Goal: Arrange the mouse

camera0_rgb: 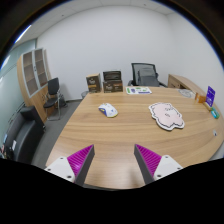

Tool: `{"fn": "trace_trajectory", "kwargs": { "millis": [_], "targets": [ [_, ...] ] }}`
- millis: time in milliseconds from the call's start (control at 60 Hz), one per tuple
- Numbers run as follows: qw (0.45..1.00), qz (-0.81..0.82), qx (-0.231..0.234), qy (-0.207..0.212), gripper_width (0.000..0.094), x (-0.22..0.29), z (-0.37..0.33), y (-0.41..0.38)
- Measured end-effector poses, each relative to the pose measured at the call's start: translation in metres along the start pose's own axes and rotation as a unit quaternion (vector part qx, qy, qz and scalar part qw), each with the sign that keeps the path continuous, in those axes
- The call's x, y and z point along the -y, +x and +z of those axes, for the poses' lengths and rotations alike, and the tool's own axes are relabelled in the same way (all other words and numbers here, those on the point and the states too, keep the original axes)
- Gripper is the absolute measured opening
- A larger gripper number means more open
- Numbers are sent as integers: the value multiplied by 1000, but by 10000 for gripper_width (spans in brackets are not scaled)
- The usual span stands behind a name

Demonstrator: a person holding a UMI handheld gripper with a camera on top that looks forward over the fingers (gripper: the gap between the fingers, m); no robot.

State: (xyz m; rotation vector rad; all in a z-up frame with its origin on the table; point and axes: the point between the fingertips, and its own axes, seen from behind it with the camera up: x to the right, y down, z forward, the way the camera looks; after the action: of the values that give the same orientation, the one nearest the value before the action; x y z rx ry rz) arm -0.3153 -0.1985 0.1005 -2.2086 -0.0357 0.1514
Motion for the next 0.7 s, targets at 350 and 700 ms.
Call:
{"fn": "trace_trajectory", "kwargs": {
  "millis": [350,700],
  "targets": [
    [1000,-25,5,8,836,16,97,34],
    [998,-47,48,3,803,51,222,59]
  ]
}}
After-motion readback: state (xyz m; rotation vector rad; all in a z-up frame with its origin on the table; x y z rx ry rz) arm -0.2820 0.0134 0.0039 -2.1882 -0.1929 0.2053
